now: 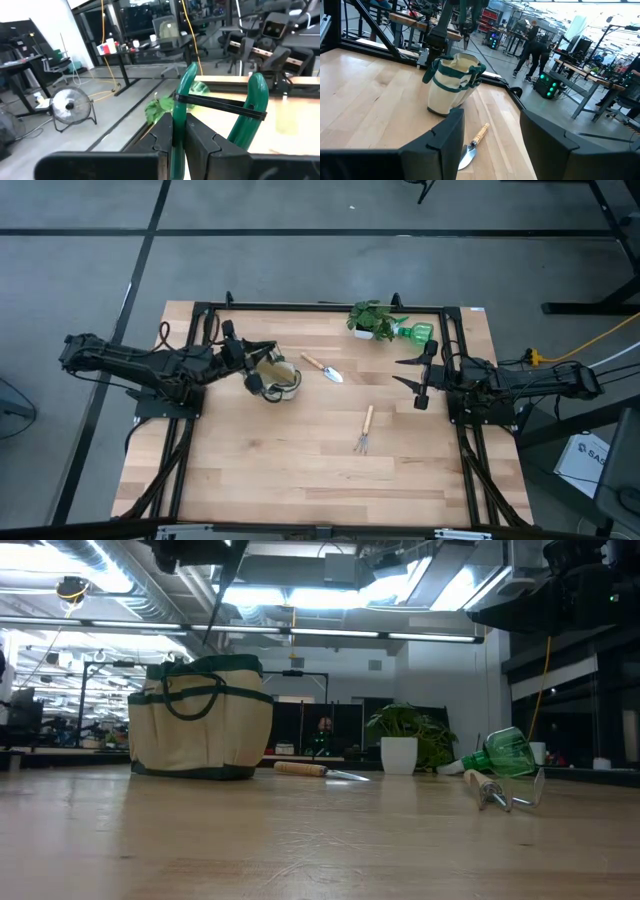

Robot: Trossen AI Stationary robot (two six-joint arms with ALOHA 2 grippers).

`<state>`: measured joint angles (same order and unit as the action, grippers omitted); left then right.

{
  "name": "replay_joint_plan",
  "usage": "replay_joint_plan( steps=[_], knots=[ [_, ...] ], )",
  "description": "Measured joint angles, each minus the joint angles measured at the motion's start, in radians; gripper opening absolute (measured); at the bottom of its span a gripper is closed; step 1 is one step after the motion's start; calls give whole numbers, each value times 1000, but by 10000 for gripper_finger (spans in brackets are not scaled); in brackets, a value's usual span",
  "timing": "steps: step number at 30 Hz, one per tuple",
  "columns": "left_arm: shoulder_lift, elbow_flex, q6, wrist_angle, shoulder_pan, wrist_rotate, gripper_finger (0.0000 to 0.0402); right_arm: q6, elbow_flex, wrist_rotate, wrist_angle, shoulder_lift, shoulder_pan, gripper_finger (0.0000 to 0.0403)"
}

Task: Pick & Place Garden tools in Gardening bag
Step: Put the green shears into the gardening bag

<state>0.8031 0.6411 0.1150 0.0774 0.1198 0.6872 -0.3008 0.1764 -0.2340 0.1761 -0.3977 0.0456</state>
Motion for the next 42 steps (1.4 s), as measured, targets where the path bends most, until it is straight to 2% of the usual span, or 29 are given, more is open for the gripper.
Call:
replay_joint_plan(
  steps=[8,11,16,21,27,36,42],
  knots=[
    [-67,0,106,4,-56,-32,24,0,0,0,0,0,0,195],
    [-73,0,105,8,-104,-151,24,0,0,0,0,0,0,195],
    [-62,0,79,-24,-196,-418,24,0,0,0,0,0,0,195],
    [-27,0,79,-132,-282,-458,24,0,0,0,0,0,0,195],
    [48,0,11,-206,-334,-652,24,0,0,0,0,0,0,195],
    [122,0,-32,-324,-333,-619,24,0,0,0,0,0,0,195],
    [147,0,-42,-345,-330,-600,35,0,0,0,0,0,0,195]
  ],
)
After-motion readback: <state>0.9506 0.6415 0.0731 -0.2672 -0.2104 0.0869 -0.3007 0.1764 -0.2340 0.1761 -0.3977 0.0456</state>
